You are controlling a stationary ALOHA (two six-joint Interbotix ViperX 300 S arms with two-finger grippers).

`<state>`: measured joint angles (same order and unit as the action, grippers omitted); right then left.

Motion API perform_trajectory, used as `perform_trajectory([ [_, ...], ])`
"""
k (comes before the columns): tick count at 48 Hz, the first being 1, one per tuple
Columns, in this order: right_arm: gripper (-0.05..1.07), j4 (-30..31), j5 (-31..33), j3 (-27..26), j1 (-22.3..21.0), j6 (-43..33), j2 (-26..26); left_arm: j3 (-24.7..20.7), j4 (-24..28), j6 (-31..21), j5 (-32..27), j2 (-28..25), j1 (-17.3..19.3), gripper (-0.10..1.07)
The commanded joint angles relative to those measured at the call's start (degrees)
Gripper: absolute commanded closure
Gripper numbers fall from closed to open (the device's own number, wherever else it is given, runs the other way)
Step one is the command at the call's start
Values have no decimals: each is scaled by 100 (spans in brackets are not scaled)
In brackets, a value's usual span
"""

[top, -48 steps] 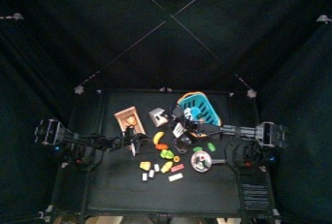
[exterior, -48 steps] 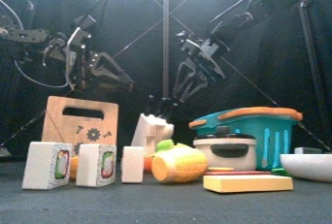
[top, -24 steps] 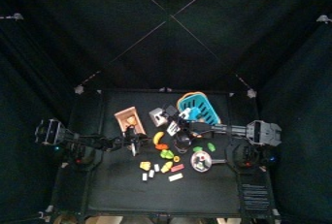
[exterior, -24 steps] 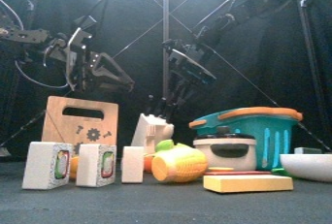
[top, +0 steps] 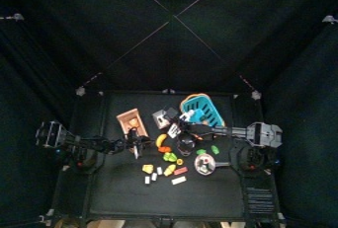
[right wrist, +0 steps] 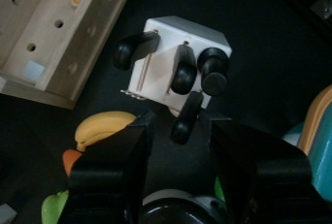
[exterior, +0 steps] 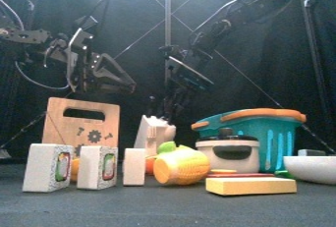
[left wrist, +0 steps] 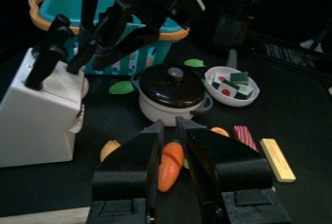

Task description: Grab pairing knife

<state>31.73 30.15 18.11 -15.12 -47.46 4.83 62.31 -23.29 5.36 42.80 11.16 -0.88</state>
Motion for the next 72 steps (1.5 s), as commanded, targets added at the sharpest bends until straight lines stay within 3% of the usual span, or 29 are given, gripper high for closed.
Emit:
perform_trajectory([
  [1, 24, 18, 9, -123, -44, 0, -105, -88, 18, 0, 26, 9, -9, 34],
  [22, 25, 88, 70, -114, -114, -9, -105, -70, -44, 0, 26, 9, -9, 34],
  [37, 47, 88, 70, -97, -132, 0, -88, -62, -114, 0, 26, 9, -9, 34],
  [72, 48, 176, 185, -9, -123, 0, -422, -53, -114, 0, 18, 9, -9, 34],
])
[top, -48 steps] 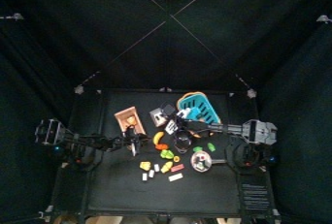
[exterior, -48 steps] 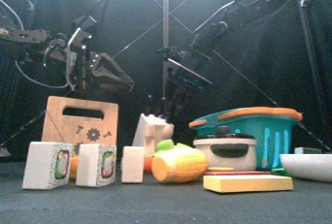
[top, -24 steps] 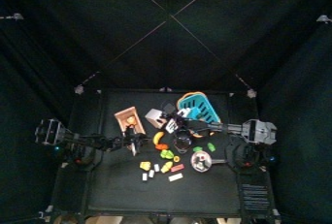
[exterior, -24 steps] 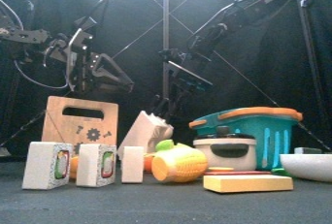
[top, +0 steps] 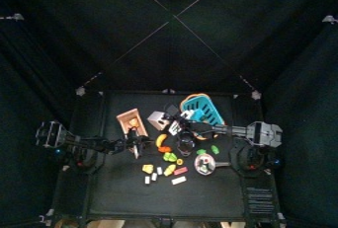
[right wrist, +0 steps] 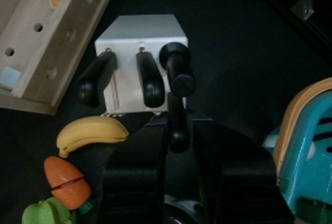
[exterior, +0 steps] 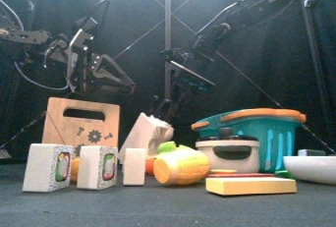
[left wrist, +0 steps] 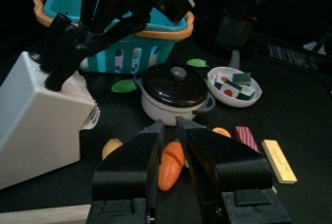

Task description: Grab pairing knife

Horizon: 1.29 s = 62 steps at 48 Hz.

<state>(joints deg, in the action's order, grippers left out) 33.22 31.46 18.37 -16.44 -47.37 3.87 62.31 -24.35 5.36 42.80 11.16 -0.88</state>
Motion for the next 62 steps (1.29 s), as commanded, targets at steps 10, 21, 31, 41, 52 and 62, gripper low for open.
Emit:
perform_trajectory([
  [10, 48, 62, 132, 88, 35, -9, -571, -53, -9, 0, 18, 9, -9, 34],
  [21, 48, 53, 141, 167, 88, -9, -800, -53, -9, -9, 18, 9, -9, 34],
  [31, 48, 62, 246, 290, 185, -9, -1046, -53, -9, -9, 18, 9, -9, 34],
  [41, 48, 62, 290, 413, 281, -18, -1318, -53, -9, -9, 18, 9, -9, 34],
  [52, 48, 62, 299, 510, 308, -9, -1441, -53, -9, -9, 18, 18, -35, 34],
  [62, 48, 53, 352, 571, 343, -9, -1485, -44, -9, -9, 18, 9, -70, 34],
])
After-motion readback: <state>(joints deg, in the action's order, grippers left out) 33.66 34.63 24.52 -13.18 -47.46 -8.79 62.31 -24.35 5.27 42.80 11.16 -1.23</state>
